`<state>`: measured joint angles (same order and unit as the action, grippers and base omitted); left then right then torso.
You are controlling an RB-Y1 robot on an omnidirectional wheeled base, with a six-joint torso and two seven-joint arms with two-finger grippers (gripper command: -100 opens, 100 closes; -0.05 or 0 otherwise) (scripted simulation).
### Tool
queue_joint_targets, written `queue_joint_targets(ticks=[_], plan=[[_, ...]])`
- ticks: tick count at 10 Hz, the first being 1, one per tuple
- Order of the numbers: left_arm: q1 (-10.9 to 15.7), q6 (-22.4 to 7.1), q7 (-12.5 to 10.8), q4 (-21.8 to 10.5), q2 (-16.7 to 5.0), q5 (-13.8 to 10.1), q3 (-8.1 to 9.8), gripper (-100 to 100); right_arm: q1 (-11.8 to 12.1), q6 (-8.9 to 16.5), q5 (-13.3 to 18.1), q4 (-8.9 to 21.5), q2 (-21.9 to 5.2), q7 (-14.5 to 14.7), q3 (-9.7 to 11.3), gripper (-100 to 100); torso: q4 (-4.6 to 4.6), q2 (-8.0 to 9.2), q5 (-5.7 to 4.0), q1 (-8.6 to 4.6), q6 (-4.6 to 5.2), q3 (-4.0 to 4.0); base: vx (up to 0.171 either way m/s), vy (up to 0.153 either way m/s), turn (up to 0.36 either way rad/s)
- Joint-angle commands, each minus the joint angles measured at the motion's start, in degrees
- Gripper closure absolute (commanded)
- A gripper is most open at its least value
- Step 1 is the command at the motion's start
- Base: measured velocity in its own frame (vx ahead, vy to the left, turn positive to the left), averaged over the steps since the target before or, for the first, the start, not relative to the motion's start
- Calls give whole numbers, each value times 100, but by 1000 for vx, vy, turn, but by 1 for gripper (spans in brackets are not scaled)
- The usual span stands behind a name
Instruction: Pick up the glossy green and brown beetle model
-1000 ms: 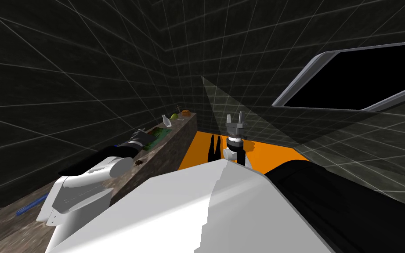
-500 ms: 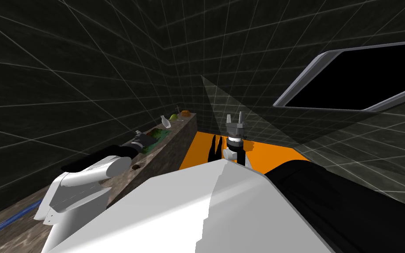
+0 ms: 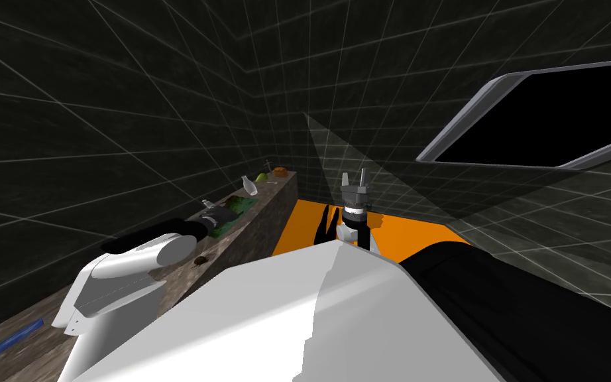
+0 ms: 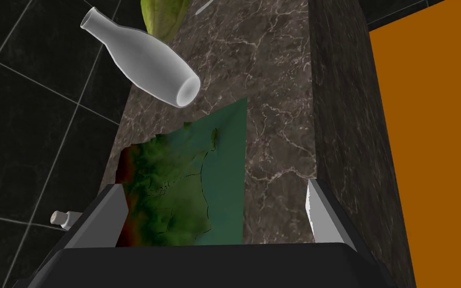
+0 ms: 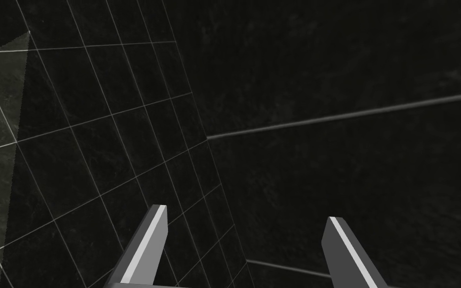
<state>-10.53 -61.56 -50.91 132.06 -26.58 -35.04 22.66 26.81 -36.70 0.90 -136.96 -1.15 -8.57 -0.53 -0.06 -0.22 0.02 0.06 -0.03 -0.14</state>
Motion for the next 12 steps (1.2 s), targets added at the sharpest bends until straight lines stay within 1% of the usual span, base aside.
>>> queue_joint_targets(ticks=[1, 2, 3, 4, 5, 6, 8, 9, 12], plan=[[22, -286, -140, -98, -64, -128, 20, -100, 0, 0, 0, 0, 0, 0, 0, 0, 0, 0, 0, 0, 0, 0, 67, 22, -21], [22, -361, -140, -98, -64, -128, 20, -100, 0, 0, 0, 0, 0, 0, 0, 0, 0, -1, 0, 2, 0, 0, 59, 26, -6], [37, -564, -263, -200, -118, -239, 26, -100, 0, 0, 0, 0, 0, 0, 0, 0, 0, 1, 1, 3, 0, 1, 60, 45, 9], [37, -651, -263, -200, -118, -239, 26, -100, 0, 0, 0, 0, 0, 0, 0, 0, 0, 0, 2, 11, 0, 1, 64, 49, 14], [45, -844, -374, -305, -167, -342, 24, -100, 0, 0, 0, 0, 0, 0, 0, 0, 0, -1, 3, 13, -1, 0, 93, 58, 0], [45, -924, -374, -305, -167, -342, 24, -100, 0, 0, 0, 0, 0, 0, 0, 0, -1, -9, 4, 16, -1, -4, 78, 47, 24], [39, -1313, -564, -521, -250, -525, 0, -100, 0, 0, 0, 0, 0, 0, 0, 0, -2, -9, 3, 13, 0, -5, 101, 58, 21], [39, -1419, -564, -521, -250, -525, 0, -100, 1, 0, 0, 0, -1, 0, -1, 0, -4, -17, 5, 20, -1, -9, 90, 62, 18], [-26, -2011, -771, -846, -338, -742, -80, -100, 0, 0, 0, 0, -1, 0, -1, 0, 0, 3, 7, 31, -1, 1, 57, 94, 44]])
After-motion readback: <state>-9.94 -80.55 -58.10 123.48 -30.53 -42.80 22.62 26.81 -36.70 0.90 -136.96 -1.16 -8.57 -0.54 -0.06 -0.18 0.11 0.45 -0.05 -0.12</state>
